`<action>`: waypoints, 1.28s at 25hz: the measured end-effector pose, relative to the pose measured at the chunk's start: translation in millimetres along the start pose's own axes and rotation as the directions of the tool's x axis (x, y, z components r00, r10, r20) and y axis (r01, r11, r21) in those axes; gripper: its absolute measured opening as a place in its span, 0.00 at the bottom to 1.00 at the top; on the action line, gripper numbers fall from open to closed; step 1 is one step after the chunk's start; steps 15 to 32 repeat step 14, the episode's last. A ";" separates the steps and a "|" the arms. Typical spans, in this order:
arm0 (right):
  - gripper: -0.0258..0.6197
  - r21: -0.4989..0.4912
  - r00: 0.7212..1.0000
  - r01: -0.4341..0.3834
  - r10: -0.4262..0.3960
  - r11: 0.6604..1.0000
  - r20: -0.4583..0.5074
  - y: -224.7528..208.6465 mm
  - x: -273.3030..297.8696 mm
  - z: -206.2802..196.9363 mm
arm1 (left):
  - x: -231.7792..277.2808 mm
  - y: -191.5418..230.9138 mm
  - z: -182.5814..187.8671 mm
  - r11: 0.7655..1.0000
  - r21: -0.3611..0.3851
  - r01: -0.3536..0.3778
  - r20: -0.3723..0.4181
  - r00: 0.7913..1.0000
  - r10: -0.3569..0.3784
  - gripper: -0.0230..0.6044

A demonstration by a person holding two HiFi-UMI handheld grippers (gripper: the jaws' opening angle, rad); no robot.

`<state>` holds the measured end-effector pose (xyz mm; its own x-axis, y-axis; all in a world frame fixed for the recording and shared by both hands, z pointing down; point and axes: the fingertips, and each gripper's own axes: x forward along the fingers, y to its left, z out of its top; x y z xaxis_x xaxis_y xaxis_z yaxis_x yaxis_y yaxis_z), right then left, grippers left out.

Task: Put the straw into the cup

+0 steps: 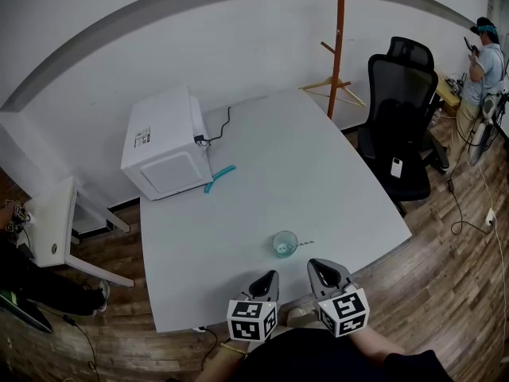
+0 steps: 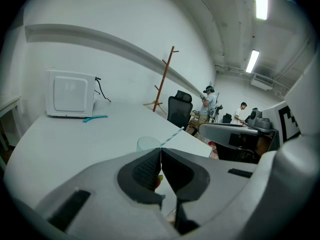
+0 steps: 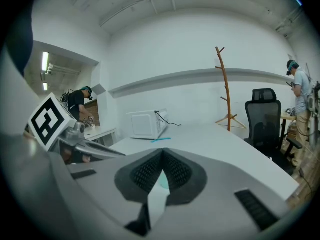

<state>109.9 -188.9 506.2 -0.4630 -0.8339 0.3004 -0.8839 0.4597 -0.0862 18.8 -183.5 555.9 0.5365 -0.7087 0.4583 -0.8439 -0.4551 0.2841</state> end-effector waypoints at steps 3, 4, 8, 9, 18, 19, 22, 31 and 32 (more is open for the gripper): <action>0.08 0.003 1.000 -0.005 0.005 1.000 0.002 -0.3 0.2 -0.2 | -0.8 -0.2 -1.8 1.000 -0.001 -0.004 -0.001 1.000 0.004 0.07; 0.08 0.005 1.000 -0.007 0.007 1.000 0.001 -0.2 0.2 -0.6 | -1.4 -0.1 -2.6 1.000 -0.002 -0.006 -0.001 1.000 0.006 0.07; 0.08 0.004 1.000 -0.013 0.013 1.000 -0.001 1.4 0.9 -1.2 | -4.1 1.8 -4.0 1.000 -0.010 -0.015 0.001 1.000 0.015 0.07; 0.08 0.003 1.000 -0.015 0.015 1.000 -0.001 1.9 0.9 -1.1 | -4.7 2.1 -4.1 1.000 -0.012 -0.017 0.001 1.000 0.017 0.07; 0.08 -0.001 1.000 -0.020 0.020 1.000 -0.004 3.4 1.6 -3.6 | -6.0 3.1 -6.0 1.000 -0.019 -0.023 0.004 1.000 0.023 0.07; 0.08 -0.001 1.000 -0.020 0.020 1.000 -0.004 3.4 1.6 -3.6 | -6.0 3.1 -6.0 1.000 -0.019 -0.023 0.004 1.000 0.023 0.07; 0.08 -0.001 1.000 -0.020 0.020 1.000 -0.004 3.4 1.6 -3.6 | -6.0 3.1 -6.0 1.000 -0.019 -0.023 0.004 1.000 0.023 0.07; 0.08 -0.001 1.000 -0.020 0.020 1.000 -0.004 3.4 1.6 -3.6 | -6.0 3.1 -6.0 1.000 -0.019 -0.023 0.004 1.000 0.023 0.07; 0.08 -0.001 1.000 -0.020 0.020 1.000 -0.004 3.4 1.6 -3.6 | -6.0 3.1 -6.0 1.000 -0.019 -0.023 0.004 1.000 0.023 0.07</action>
